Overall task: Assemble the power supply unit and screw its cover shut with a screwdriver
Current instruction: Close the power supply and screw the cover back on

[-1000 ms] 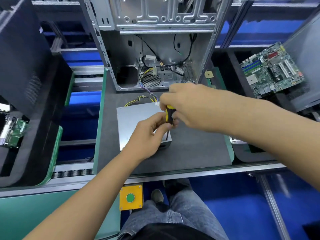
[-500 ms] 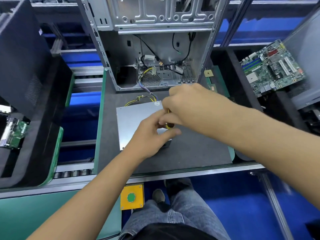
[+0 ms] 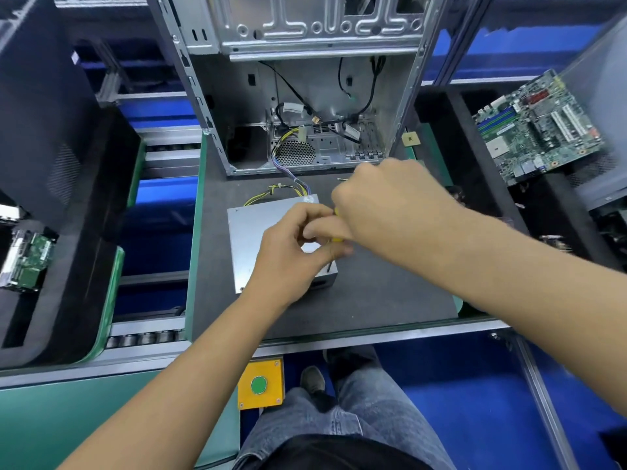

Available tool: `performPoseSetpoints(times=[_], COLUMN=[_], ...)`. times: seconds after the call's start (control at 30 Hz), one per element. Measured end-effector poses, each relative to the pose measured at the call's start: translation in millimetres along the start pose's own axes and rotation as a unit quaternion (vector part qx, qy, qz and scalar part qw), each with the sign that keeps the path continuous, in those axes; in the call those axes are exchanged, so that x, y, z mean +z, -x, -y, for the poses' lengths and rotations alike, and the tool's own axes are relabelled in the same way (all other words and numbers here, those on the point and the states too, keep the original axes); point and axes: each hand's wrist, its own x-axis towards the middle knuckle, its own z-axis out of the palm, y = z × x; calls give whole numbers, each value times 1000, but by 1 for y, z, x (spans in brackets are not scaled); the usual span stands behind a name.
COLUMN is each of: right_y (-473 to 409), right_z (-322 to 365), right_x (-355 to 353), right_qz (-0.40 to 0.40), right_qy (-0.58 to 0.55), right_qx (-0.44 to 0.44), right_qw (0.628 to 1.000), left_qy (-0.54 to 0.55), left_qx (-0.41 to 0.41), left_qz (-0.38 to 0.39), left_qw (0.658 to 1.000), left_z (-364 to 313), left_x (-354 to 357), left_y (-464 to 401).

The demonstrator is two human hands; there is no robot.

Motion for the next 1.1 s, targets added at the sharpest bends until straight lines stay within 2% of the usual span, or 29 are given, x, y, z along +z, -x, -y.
performPoseSetpoints(times=[0.03,0.13,0.17,0.27,0.4,0.47,0.53,0.57,0.67,0.8,0.87,0.97,1.1], right_y=[-1,-1,-1,-3,-2,-1,-1,-1,-1,2,4,5,-2], right_z=[-4,-17,-18,-10,0,-6,-12,-13,-10,-3,-8,-15,-8], right_x=[2,-1,-3,2,3,2,-1,-1,2,8,10,9,12], right_qz=[-5,82,85,35,-22,17,58,55,21,-11,-7,1,-15], right_qy=[-9,-145,-155,-69,-20,-71,-140,-140,-88,-25,-61,-134,-58], right_qx=[-2,-74,-94,-77,-11,-35,-105,-128,-102,-28,-50,-135,-77], right_qw=[1000,983,980,994,999,997,983,980,991,999,997,982,995], left_qy=[-17,-67,-65,-25,-29,-44,-53,-48,-23,-24,-49,-49,-32], left_qx=[11,22,10,-14,1,2,-14,-26,-27,-6,-11,-37,-20], left_qz=[0,38,49,67,24,46,78,92,99,37,59,98,110], left_qw=[1000,997,997,997,999,998,995,994,994,999,997,993,993], left_z=[0,1,2,3,0,4,12,14,11,11,12,15,11], left_x=[-1,-6,-8,-9,-2,-4,-8,-11,-9,-7,-9,-13,-11], left_y=[0,1,2,3,1,0,1,2,6,4,2,3,5])
